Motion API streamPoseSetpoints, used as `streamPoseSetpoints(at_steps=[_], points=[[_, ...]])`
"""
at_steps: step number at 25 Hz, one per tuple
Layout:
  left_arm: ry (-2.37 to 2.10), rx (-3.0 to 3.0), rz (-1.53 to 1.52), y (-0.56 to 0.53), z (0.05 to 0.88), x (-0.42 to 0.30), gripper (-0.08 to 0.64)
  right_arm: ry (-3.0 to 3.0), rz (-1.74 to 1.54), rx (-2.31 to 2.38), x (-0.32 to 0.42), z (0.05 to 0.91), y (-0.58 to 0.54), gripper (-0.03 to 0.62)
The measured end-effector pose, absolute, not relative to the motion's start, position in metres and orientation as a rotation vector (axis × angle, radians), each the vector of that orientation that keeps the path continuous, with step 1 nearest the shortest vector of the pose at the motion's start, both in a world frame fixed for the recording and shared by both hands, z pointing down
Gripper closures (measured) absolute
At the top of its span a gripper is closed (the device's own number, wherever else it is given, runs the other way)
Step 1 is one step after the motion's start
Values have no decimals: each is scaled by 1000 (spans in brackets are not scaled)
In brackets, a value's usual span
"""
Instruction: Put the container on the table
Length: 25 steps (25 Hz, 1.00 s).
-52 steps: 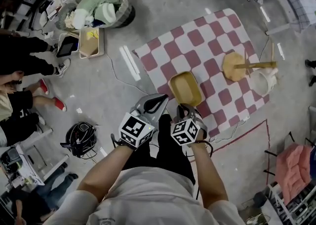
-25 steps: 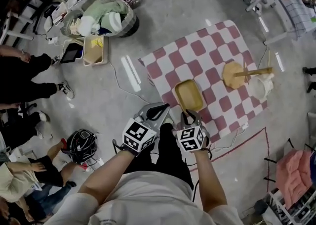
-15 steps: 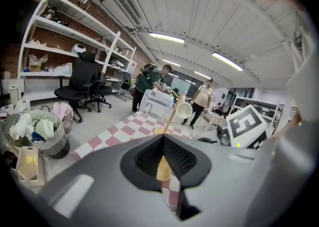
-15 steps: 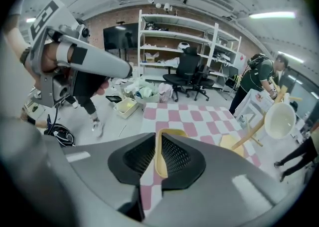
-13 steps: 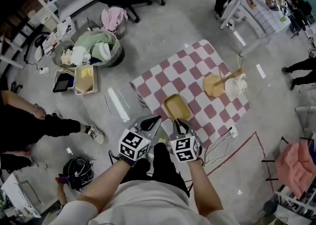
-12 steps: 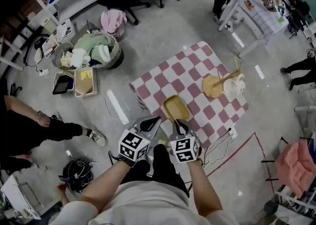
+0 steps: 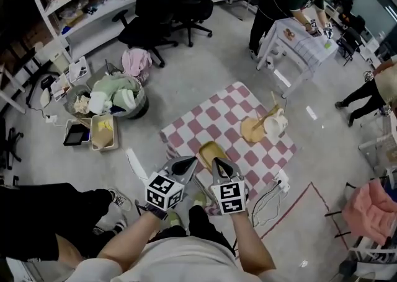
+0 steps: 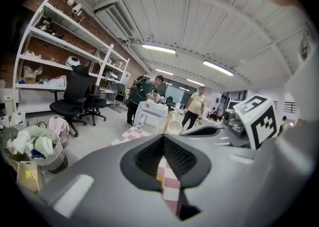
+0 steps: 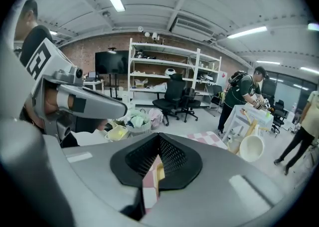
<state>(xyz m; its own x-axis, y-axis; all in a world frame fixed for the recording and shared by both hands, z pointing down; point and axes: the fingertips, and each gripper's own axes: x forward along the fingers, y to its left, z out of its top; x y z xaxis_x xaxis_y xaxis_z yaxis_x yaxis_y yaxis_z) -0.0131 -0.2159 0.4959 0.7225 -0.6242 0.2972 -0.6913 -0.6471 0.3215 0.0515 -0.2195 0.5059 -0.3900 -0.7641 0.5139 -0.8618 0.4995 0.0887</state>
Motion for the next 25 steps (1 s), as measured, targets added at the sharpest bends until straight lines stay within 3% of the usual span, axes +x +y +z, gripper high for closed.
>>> streamPoseSetpoints(at_steps=[25], points=[[-1042, 2678, 24, -207, 348, -21, 554, -2429, 44, 1543, 47, 336, -213, 581]])
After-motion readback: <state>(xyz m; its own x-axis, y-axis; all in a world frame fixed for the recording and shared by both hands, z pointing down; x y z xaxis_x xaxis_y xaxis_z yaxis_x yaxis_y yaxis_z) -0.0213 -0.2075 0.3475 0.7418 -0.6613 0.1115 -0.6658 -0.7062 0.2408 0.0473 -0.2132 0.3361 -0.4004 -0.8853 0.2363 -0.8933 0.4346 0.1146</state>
